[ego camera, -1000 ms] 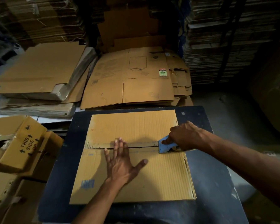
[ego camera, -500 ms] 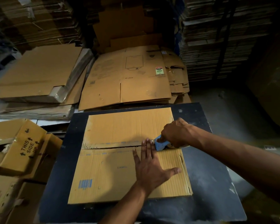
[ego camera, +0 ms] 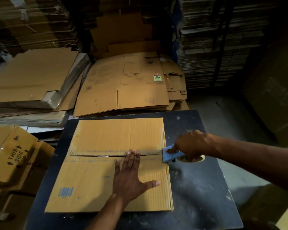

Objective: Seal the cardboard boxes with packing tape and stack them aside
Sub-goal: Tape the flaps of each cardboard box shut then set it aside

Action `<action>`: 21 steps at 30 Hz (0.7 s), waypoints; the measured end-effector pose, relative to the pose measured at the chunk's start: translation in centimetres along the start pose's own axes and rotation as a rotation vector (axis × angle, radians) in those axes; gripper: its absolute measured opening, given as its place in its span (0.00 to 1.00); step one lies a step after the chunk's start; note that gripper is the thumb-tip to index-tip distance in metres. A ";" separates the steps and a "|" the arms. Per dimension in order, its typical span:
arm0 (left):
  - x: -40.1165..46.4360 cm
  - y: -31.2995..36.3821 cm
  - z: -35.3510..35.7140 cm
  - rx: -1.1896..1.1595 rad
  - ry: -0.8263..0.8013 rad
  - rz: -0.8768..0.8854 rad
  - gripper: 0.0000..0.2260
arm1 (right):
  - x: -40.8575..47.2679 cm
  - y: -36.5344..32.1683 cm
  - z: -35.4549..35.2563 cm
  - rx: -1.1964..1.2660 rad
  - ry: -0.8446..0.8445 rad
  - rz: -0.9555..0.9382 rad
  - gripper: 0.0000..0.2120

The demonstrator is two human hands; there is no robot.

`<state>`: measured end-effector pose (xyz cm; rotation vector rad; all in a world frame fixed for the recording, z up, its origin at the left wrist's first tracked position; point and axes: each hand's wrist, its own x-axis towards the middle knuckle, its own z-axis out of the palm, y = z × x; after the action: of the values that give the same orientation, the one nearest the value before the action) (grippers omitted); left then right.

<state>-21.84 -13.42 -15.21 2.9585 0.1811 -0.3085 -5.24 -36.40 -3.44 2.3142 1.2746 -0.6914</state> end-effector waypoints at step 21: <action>1.7 9.6 2.7 0.030 0.090 -0.014 0.43 | -2.4 2.9 2.9 0.184 0.134 0.059 0.31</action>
<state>-19.44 -23.08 -16.82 3.0040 0.2105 -0.1816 -4.52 -41.09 -3.95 2.5752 1.2397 -0.6685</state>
